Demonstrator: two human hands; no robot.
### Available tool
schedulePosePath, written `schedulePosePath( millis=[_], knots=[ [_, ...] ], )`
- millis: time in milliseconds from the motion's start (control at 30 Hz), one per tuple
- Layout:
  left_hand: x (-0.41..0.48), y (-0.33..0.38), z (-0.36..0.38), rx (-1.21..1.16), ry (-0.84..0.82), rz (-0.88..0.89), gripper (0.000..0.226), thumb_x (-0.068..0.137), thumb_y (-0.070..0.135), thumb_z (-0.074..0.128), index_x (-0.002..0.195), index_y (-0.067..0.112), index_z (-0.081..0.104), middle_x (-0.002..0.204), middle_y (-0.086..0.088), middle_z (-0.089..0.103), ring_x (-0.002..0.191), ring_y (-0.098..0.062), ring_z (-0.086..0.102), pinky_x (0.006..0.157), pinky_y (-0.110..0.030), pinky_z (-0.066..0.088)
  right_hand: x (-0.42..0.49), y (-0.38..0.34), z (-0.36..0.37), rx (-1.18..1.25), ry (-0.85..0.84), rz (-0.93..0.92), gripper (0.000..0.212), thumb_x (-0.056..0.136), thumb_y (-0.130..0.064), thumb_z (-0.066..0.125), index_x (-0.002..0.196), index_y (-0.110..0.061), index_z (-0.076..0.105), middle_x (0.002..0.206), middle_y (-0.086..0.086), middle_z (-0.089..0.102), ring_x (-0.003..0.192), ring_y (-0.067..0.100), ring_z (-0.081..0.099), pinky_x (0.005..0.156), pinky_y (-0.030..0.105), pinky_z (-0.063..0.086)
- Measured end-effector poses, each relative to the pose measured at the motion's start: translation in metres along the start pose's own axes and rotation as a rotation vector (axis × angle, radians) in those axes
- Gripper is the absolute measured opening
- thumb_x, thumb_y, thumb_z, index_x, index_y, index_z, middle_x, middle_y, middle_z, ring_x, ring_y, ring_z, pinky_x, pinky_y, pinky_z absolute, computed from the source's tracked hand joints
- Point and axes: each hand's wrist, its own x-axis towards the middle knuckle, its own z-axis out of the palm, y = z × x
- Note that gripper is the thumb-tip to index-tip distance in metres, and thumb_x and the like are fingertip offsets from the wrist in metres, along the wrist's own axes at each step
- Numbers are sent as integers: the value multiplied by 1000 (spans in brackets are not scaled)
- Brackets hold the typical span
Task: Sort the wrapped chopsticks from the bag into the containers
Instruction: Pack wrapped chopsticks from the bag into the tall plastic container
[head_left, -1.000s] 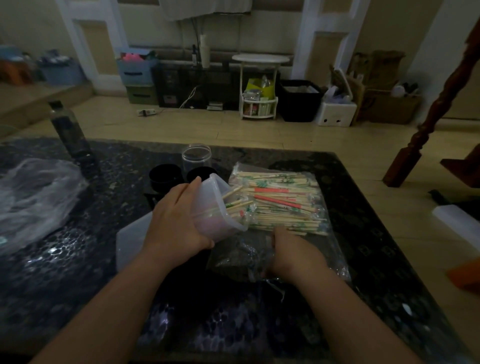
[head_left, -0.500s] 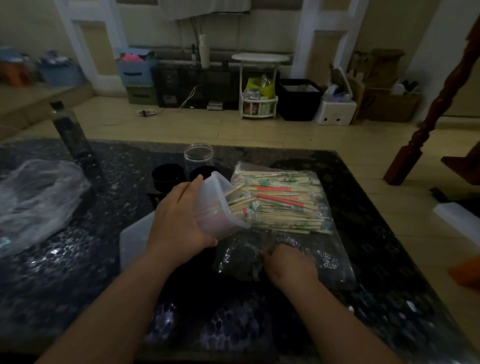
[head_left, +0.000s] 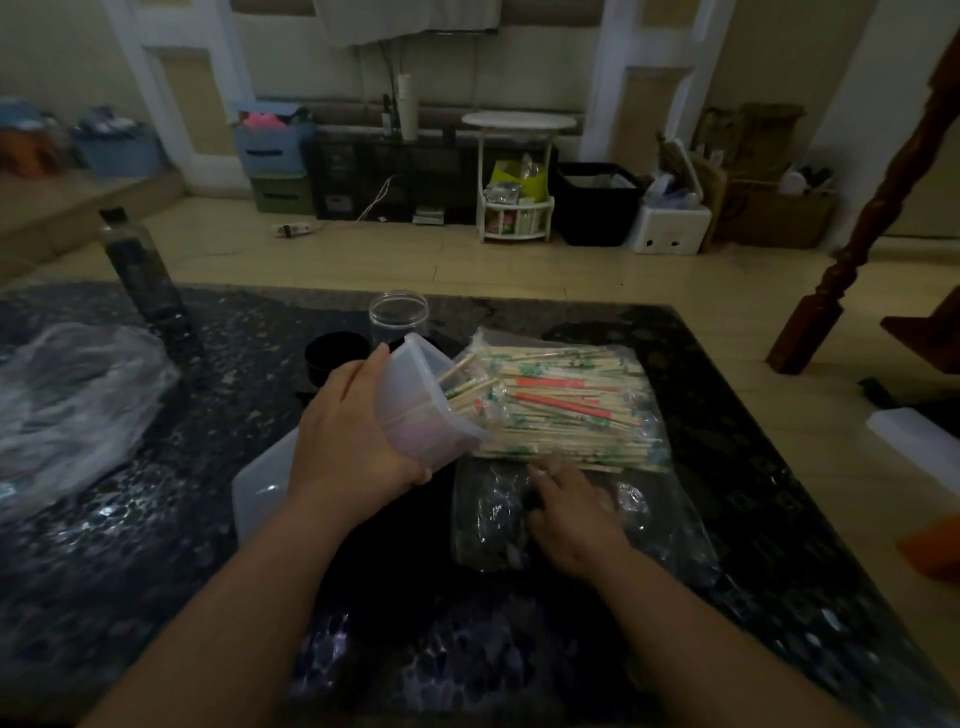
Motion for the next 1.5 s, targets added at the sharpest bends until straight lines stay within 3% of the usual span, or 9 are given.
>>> schedulePosePath(
  millis=[67, 133, 233, 467, 833, 933, 1133, 1267, 1500],
  knots=[
    [0, 1, 0, -10, 3, 1, 133, 43, 29, 95, 154, 28, 20, 147, 2, 31, 133, -21, 34, 106, -37, 32, 9, -1, 0, -12, -23, -58, 68, 95, -26, 43, 157, -22, 14, 165, -3, 4, 151, 19, 5, 119, 41, 11],
    [1, 1, 0, -26, 2, -3, 133, 45, 29, 95, 154, 30, 19, 148, 3, 30, 134, -20, 32, 107, -37, 32, 20, -3, -2, -22, 10, -54, 69, 95, -22, 43, 157, -20, 13, 165, 0, 8, 150, 21, 7, 119, 41, 9],
    [3, 2, 0, -30, -8, -15, 134, 45, 30, 95, 154, 31, 17, 149, 4, 28, 135, -20, 31, 108, -39, 32, 34, -7, -12, -69, 30, -5, 59, 94, -19, 47, 149, -17, 28, 153, 8, 30, 140, 29, 26, 113, 46, 20],
    [5, 1, 3, -16, -20, 1, 135, 42, 32, 95, 154, 31, 19, 148, 4, 31, 135, -20, 33, 108, -36, 31, 50, -20, -22, -180, 49, 25, 39, 93, -7, 47, 130, -16, 51, 133, 10, 51, 125, 33, 44, 108, 49, 29],
    [3, 1, 1, -33, -28, 13, 134, 43, 32, 95, 154, 31, 18, 146, 5, 31, 133, -20, 34, 107, -37, 32, 44, -17, -23, -141, 101, -55, 30, 92, -17, 57, 116, -33, 66, 116, 2, 60, 109, 27, 52, 94, 40, 35],
    [2, 2, 2, -23, -26, 21, 134, 42, 33, 94, 154, 31, 19, 144, 5, 33, 131, -20, 35, 106, -38, 33, 43, -18, -27, -145, 80, -61, 22, 91, -28, 62, 112, -30, 68, 115, 3, 64, 106, 27, 60, 94, 38, 43],
    [1, 2, 3, -23, -25, 32, 134, 42, 32, 94, 154, 31, 20, 144, 5, 33, 130, -20, 36, 106, -39, 34, 40, -18, -24, -159, 83, -110, 19, 90, -20, 60, 105, -21, 72, 104, 7, 69, 95, 27, 65, 86, 35, 50],
    [1, 1, 3, -34, -19, 25, 135, 43, 32, 95, 154, 32, 19, 145, 6, 32, 132, -20, 34, 108, -38, 32, 40, -13, -17, -220, 138, -160, 22, 89, -18, 58, 110, -18, 67, 111, 9, 65, 100, 28, 61, 80, 32, 42],
    [2, 0, 3, -40, -20, 26, 134, 43, 32, 95, 154, 32, 19, 146, 6, 31, 133, -20, 33, 107, -36, 32, 49, -11, -16, -180, 33, -26, 32, 92, -37, 57, 119, -22, 60, 126, 9, 59, 116, 30, 55, 101, 43, 41]
  ],
)
